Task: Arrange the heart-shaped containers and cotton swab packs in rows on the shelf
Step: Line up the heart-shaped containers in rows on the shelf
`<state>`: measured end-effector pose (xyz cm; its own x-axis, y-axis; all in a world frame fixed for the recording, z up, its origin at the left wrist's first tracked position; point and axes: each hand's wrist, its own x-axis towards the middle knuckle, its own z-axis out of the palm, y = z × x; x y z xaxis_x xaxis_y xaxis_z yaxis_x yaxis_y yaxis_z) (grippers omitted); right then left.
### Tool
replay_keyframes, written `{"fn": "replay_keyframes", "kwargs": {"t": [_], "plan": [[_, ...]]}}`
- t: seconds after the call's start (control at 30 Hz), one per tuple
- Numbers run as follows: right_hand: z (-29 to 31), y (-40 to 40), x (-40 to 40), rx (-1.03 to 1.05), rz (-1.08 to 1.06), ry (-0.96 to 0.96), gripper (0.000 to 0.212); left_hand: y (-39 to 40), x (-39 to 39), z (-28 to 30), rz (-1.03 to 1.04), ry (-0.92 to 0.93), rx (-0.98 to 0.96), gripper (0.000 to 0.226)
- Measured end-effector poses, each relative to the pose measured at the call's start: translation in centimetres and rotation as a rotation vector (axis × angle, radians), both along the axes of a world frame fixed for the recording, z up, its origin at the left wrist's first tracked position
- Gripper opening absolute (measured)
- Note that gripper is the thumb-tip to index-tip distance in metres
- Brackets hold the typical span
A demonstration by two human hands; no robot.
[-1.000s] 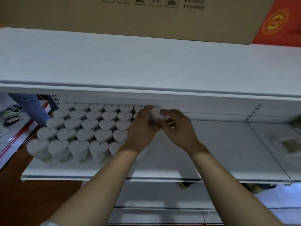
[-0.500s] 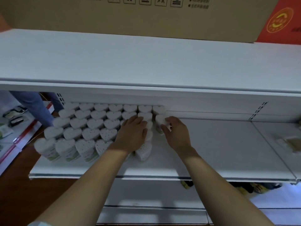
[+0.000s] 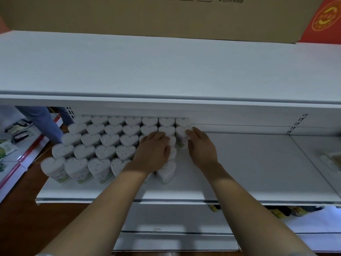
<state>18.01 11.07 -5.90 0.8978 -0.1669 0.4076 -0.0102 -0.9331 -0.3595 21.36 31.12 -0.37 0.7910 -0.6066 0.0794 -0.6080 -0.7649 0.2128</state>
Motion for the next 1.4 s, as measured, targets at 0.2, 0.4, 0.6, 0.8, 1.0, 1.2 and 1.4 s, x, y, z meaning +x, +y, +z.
{"fn": "replay_keyframes", "kwargs": {"t": [0.2,0.4,0.6,0.8,1.0,1.2,1.4], "plan": [[0.4,-0.7,-2.5,-0.003,-0.015,0.021,0.062,-1.3,-0.6,0.6,0.045,-0.058,-0.071,0.051],[1.1,-5.5,-7.3,-0.035,-0.142,-0.013,0.049,-8.4,-3.5,1.5,-0.099,-0.064,-0.178,0.049],[2.0,-13.7,-15.2,-0.101,-0.308,-0.114,0.046,-18.2,-8.8,2.2,-0.24,-0.047,-0.174,0.043],[4.1,-23.9,-25.1,-0.137,-0.465,-0.043,0.044,-29.5,-16.3,2.8,-0.378,0.005,-0.203,0.044],[5.0,-35.5,-34.6,-0.181,-0.543,-0.039,0.041,-40.9,-23.9,3.3,-0.376,0.028,-0.243,0.052],[4.7,-44.6,-38.8,-0.171,-0.577,0.032,0.038,-49.2,-27.2,3.2,-0.366,0.042,-0.211,0.05],[4.1,-51.7,-37.2,-0.187,-0.563,0.083,0.04,-56.9,-25.8,3.1,-0.398,0.052,-0.146,0.04]]}}
